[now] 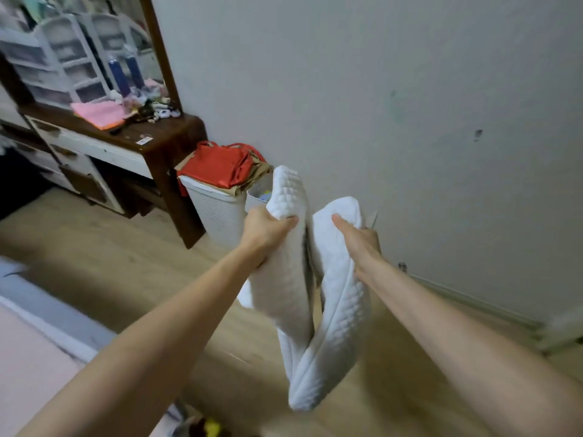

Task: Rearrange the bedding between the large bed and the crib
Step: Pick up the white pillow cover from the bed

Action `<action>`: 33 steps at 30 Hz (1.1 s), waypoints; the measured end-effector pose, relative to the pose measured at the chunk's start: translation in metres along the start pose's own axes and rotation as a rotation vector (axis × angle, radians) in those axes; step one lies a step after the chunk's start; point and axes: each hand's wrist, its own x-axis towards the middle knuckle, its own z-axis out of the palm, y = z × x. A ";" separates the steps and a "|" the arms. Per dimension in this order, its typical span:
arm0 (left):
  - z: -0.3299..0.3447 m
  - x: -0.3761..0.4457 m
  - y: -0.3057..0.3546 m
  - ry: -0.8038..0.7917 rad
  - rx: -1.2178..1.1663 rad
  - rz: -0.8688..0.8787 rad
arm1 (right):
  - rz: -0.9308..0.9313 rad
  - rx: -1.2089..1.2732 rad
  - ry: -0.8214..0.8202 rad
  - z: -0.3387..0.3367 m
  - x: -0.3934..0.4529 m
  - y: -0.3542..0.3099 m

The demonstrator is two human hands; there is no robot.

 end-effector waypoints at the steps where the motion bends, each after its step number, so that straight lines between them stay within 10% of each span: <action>1: -0.006 0.013 0.001 0.028 0.005 -0.019 | -0.006 -0.009 -0.039 0.011 0.011 -0.012; 15: -0.129 0.267 -0.019 0.406 -0.113 -0.202 | 0.005 -0.131 -0.306 0.264 0.196 -0.110; 33: -0.443 0.463 -0.099 1.128 -0.149 -0.460 | 0.217 -0.245 -0.983 0.745 0.237 -0.212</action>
